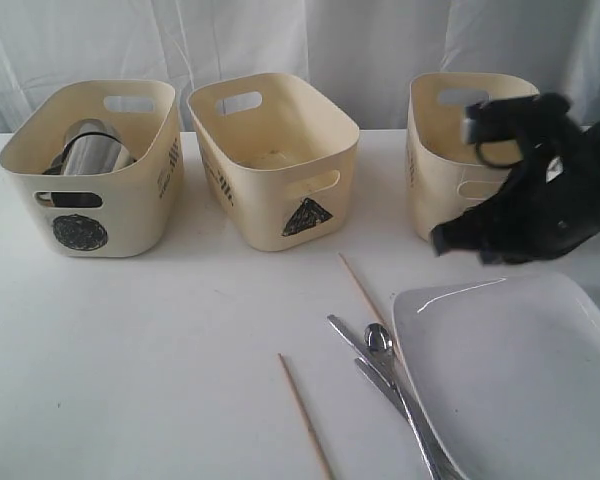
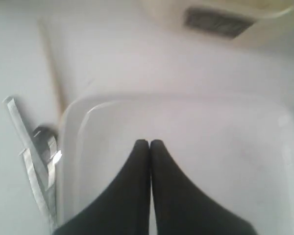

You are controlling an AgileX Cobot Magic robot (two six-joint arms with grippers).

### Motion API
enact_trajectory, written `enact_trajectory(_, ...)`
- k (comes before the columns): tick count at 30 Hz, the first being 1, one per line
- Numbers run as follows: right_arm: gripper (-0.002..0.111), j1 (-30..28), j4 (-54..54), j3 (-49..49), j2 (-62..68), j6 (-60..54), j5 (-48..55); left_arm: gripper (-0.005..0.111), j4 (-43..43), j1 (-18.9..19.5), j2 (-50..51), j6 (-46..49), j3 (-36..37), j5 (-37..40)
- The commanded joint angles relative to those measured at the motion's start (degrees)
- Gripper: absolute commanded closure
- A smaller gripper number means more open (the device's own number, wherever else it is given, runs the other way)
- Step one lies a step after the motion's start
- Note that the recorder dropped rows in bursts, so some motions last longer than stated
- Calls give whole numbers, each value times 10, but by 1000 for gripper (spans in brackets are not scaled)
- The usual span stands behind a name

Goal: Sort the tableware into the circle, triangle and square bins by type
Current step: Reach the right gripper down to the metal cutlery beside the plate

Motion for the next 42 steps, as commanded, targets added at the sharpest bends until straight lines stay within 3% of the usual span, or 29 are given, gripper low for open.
enact_trajectory(1, 108, 112, 101, 17, 0, -16, 142, 107, -3, 2, -3, 0, 2, 1)
enact_trajectory(5, 108, 199, 169, 65, 14, -11, 131, 107, -3, 2, -3, 1, 2, 1)
enact_trajectory(11, 106, 208, 166, 104, 32, 3, 128, 107, -3, 2, -3, 1, 2, 1)
enact_trajectory(16, 78, 208, 165, 116, 33, -46, 142, 107, -3, 2, -3, 1, 2, 1)
enact_trajectory(18, 74, 208, 168, 116, 33, -41, 116, 107, -3, 2, -3, 1, 2, 1)
enact_trajectory(34, 74, 208, 164, 116, 78, -19, 93, 107, -2, 2, -3, 1, 2, 1)
enact_trajectory(42, 74, 208, 56, 116, 80, 84, 88, 107, -1, 2, -3, 1, 2, 1)
